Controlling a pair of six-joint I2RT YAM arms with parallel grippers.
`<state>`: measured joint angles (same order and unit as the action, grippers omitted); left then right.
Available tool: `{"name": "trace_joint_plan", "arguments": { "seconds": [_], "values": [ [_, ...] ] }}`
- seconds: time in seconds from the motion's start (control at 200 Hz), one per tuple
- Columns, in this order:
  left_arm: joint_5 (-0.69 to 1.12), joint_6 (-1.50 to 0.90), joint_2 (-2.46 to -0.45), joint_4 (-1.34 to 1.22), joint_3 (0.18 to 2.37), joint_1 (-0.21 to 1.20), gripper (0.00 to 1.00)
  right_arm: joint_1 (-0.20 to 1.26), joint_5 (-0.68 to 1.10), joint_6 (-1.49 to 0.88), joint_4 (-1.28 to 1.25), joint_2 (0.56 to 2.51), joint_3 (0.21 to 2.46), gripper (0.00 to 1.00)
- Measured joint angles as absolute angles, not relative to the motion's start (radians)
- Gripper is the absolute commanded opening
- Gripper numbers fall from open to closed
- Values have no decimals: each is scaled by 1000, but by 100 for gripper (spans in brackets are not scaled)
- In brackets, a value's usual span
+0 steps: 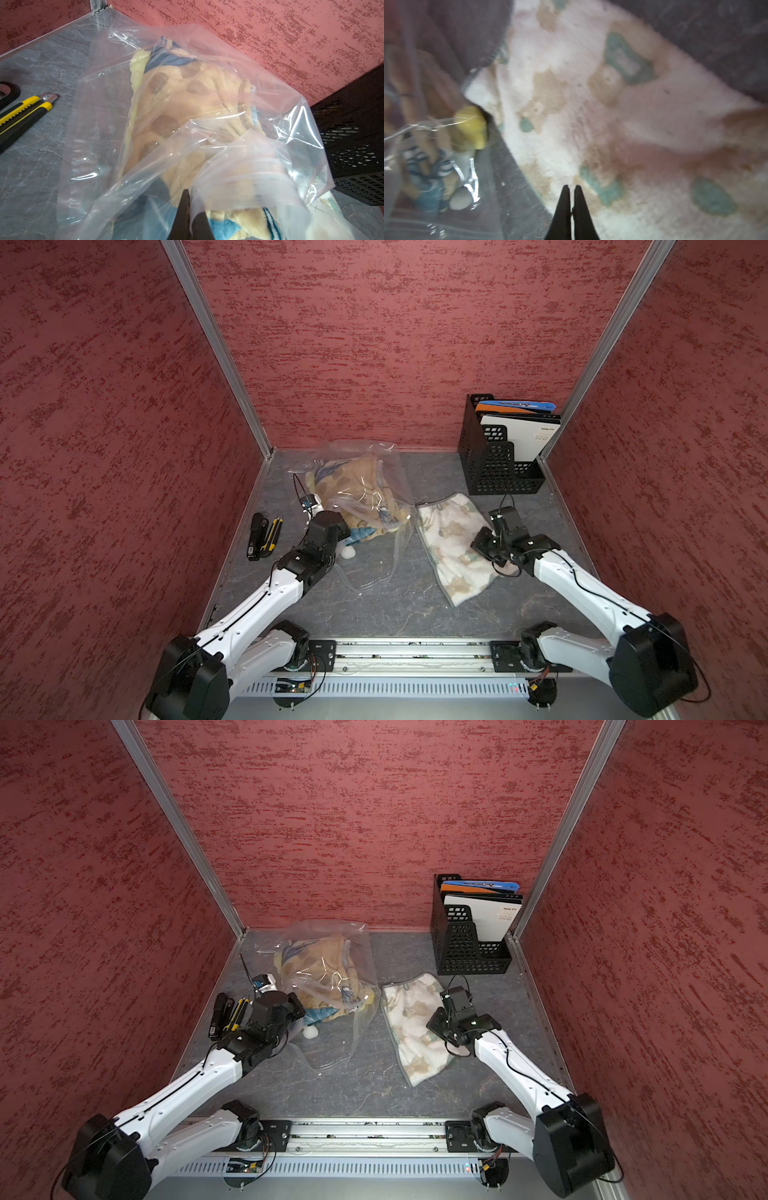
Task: Take the blanket out of the vacuum bag
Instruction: Place the blanket at the center of the board.
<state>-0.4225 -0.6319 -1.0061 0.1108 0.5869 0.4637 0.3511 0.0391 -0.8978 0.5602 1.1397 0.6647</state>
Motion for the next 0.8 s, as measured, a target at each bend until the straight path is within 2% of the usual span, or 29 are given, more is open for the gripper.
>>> {"name": "trace_joint_plan", "arguments": {
  "seconds": [0.2, 0.376, 0.526, 0.671, 0.801],
  "values": [
    [-408, -635, -1024, 99, 585, 488, 0, 350, -3, -928, 565, 1027, 465, 0],
    [-397, -635, -1029, 93, 585, 494, 0, 350, 21, -921, 542, 1157, 481, 0],
    [-393, -635, -1014, 93, 572, 494, 0, 350, 69, -903, 580, 1109, 499, 0],
    [-404, -640, -958, 98, 532, 494, 0, 350, 46, -839, 710, 936, 651, 0],
    [-417, -643, -917, 107, 516, 493, 0, 339, 15, -754, 688, 1025, 874, 0]
  ]
}}
